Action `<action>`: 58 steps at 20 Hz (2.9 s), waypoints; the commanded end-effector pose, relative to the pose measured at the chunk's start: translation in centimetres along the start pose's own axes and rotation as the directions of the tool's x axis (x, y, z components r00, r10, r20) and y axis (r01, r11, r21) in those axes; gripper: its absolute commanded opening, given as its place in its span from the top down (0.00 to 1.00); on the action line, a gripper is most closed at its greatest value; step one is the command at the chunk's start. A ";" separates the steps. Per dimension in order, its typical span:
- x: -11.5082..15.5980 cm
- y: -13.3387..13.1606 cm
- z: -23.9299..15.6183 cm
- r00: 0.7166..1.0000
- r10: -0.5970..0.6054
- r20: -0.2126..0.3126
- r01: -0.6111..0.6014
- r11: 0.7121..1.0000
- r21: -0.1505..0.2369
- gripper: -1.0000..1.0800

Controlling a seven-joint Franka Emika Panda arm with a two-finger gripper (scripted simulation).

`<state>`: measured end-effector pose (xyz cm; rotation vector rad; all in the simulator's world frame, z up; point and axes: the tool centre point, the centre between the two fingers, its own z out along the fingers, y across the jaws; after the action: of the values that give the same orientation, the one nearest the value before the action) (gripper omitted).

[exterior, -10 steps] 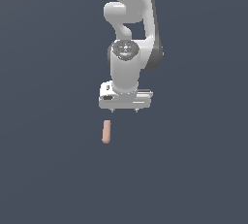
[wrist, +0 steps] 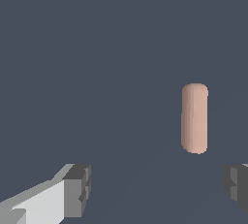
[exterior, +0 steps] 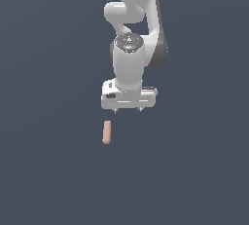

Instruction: Pick up the object and move it to a goal position.

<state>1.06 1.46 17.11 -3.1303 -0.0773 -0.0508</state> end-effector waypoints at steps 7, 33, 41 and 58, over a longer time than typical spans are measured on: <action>0.4 0.6 0.5 1.000 -0.001 -0.003 0.001 1.000 0.002 0.04; 1.6 10.2 10.1 0.999 0.035 0.033 -0.035 0.999 -0.010 0.04; 1.4 10.3 13.4 0.999 0.035 0.033 -0.035 0.999 -0.010 0.04; 1.5 10.3 15.1 0.999 0.034 0.032 -0.034 0.999 -0.010 1.00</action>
<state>3.57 -8.56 1.97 -3.1412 -0.0245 0.0003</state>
